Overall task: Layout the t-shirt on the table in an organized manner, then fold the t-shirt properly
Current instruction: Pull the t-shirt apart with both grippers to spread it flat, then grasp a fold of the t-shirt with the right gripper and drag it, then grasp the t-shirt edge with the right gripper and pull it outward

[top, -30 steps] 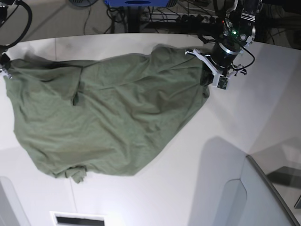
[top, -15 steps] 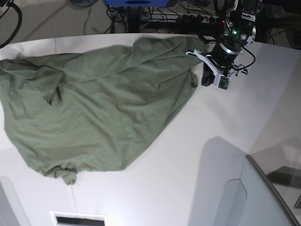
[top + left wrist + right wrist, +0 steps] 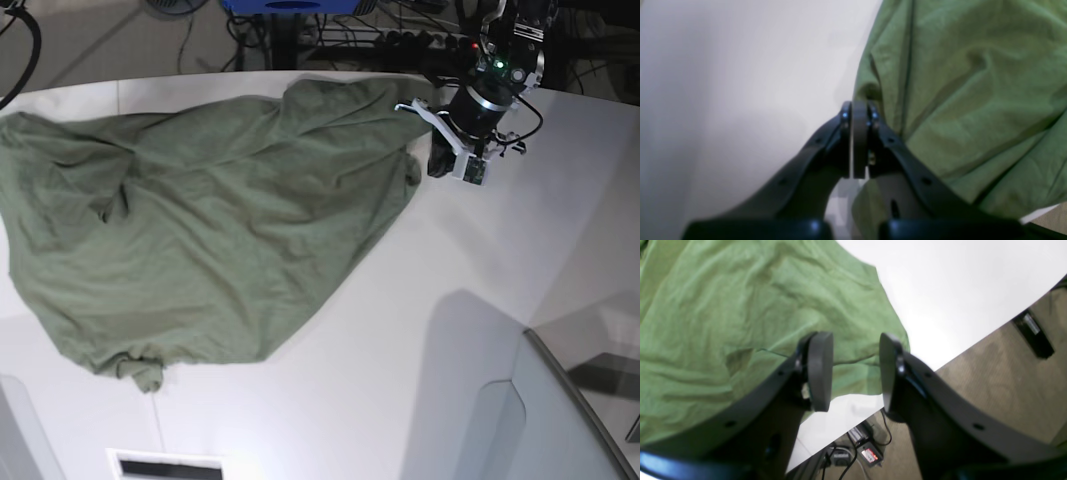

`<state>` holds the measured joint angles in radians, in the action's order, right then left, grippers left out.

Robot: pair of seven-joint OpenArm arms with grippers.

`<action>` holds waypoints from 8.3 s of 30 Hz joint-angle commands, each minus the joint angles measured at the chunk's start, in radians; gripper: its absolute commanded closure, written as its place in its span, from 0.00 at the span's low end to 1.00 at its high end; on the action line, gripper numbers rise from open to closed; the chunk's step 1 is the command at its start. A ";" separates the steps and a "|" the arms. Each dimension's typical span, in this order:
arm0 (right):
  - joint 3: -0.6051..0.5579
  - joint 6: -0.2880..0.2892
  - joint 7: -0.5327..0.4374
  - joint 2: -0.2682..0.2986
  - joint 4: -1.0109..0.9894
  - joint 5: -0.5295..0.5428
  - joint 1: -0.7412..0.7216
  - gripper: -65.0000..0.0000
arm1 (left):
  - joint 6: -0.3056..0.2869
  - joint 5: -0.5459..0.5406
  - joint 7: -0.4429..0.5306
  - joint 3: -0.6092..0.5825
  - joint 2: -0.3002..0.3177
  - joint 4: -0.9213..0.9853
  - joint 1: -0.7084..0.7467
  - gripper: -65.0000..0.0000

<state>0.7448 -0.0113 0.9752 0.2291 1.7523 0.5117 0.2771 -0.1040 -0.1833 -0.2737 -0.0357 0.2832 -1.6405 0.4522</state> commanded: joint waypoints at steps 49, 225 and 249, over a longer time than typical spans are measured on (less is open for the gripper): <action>-0.874 0.004 -0.157 -0.081 -0.679 0.008 -0.487 0.99 | -0.003 -0.002 0.024 0.256 -0.062 -0.014 0.090 1.00; -0.716 -0.016 -0.600 -0.155 0.102 -0.436 0.041 1.00 | -0.004 0.000 0.276 0.099 -0.060 -0.129 0.109 1.00; -0.505 -0.016 -0.591 -0.170 0.099 -0.433 0.044 1.00 | -0.004 -0.002 0.276 0.095 -0.062 -0.123 0.090 1.00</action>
<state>0.2371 -0.0227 0.4152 0.0498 1.8359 0.0826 0.3317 -0.1047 -0.1806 -0.0257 0.0563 0.2180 -1.7481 0.5404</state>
